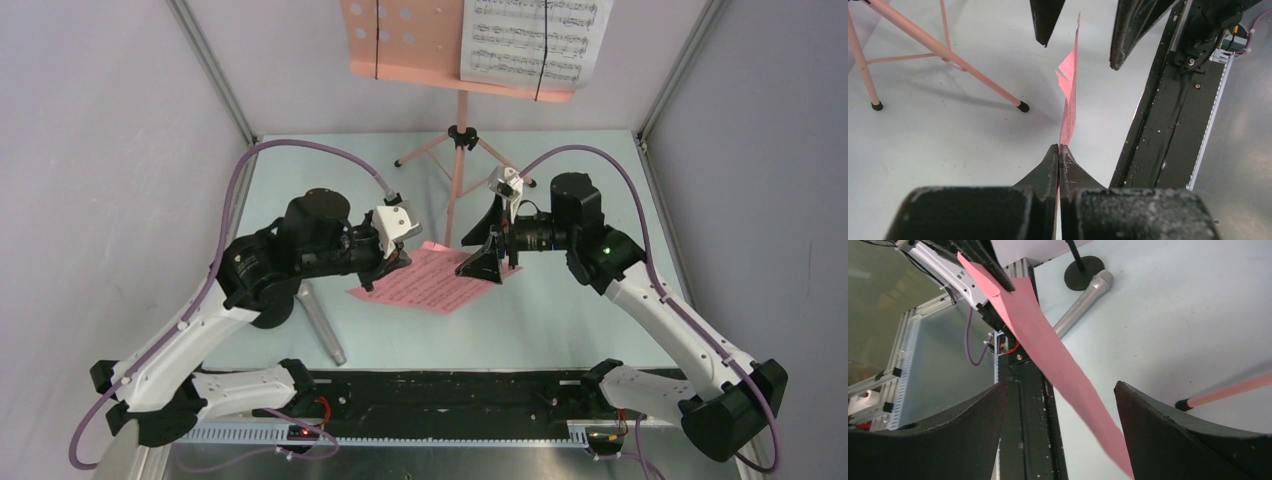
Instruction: Set up the instrument practice props
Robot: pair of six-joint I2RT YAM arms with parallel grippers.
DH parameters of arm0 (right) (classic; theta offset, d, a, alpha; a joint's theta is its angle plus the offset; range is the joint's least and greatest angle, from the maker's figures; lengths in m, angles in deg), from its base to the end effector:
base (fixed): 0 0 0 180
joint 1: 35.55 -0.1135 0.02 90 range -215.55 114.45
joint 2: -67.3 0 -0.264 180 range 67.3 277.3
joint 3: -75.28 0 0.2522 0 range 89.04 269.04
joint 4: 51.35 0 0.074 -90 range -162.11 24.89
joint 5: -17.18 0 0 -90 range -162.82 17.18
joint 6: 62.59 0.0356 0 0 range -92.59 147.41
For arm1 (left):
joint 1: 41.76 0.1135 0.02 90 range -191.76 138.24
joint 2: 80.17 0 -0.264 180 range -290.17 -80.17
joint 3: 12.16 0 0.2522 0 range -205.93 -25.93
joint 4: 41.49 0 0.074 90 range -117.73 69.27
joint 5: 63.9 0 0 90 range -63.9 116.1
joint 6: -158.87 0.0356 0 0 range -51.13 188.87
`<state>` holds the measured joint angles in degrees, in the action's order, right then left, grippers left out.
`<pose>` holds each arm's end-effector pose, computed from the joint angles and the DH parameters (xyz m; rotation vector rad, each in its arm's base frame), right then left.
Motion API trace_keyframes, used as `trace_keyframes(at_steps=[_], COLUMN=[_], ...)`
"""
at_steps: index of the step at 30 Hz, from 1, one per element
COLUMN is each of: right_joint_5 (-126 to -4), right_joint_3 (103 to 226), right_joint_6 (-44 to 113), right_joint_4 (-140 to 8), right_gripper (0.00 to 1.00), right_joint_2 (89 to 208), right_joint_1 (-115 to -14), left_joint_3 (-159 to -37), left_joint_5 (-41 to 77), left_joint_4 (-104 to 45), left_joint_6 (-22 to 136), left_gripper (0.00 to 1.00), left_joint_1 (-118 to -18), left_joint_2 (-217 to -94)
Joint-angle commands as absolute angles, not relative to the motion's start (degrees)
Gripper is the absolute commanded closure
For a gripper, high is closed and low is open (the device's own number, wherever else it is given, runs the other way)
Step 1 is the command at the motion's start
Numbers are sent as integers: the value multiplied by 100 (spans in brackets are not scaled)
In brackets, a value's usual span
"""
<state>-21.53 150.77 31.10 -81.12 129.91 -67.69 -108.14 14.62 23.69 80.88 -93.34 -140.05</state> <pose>0.1855 0.1493 0.3762 -1.0803 1.6126 1.2524 0.1103 -0.1505 0.4375 1.2264 1.7399 -0.6240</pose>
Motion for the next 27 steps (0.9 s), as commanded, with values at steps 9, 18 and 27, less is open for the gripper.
trace_keyframes(at_steps=[9,18,27], right_joint_5=[-2075,-2210,-2153], right_joint_3=[15353,15357,15422], right_joint_6=[2684,2935,2864], right_joint_4=[-8021,-7650,-7831], right_gripper=[30,48,77], right_joint_2=[13536,13529,13508], right_joint_1=[-6902,-7021,-7019], left_joint_3=[-11260,-11267,-11241], left_joint_5=[1339,1433,1391], left_joint_4=[2634,2701,2701], left_joint_6=[8040,8012,8067], left_gripper=[100,100,100], left_joint_1=[-9319,-9314,-9316], left_joint_2=[-13875,-13801,-13874])
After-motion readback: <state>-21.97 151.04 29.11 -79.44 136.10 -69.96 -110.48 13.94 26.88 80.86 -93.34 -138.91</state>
